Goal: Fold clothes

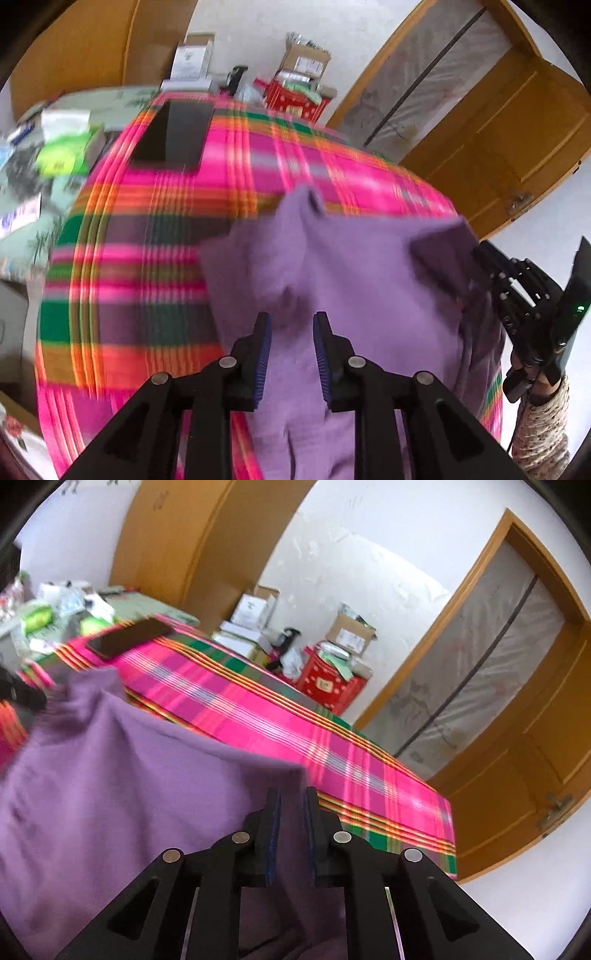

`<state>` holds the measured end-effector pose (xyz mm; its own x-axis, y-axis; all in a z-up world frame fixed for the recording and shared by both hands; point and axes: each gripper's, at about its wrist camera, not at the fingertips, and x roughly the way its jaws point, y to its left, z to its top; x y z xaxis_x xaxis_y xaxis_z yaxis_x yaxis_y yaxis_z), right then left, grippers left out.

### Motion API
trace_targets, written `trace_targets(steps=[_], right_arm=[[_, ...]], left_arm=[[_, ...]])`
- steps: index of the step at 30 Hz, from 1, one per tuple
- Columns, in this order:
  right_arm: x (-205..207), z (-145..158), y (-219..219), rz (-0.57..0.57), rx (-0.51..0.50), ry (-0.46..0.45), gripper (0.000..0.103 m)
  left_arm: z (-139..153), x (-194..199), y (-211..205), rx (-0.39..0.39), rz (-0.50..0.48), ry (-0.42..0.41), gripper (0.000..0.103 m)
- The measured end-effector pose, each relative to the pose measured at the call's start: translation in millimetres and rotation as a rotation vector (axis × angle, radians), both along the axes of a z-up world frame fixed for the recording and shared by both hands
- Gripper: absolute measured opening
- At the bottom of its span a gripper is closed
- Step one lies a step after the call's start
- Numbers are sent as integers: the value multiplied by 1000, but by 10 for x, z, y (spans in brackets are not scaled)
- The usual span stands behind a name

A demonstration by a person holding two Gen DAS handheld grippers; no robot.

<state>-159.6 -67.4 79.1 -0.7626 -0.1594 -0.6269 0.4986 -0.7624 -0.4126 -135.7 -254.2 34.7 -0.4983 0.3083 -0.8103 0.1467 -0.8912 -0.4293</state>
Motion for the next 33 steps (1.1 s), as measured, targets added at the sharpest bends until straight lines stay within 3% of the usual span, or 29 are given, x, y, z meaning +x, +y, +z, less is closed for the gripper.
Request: trace_targets(steps=[9,13,17,23,25,27,33], right_arm=[[945,-54,-60,198,-141,-98,16],[1260,-135,-90,239,-205,-151,17],[1495,-200,-103,261,-253,-166,18],[1646,-334,-111,242,-277,-185,19],[1674,-368,-95,237,-291,-200,19],[1690,-402,-96,230,-305,-211,19],[1728,-459,-77,215,-325,-230,19]], left_arm=[[-241,477,62,136,-1,-92,26],[-302,609,143,124,-22,-106,31],[-325,741,171,167,-6,-100,36],[-318,822,249,170,-4,-96,36],[-300,840,305,137,-7,-85,35],[-281,846,371,95,-6,-89,15],[-275,888,394,49,-11,-65,5]])
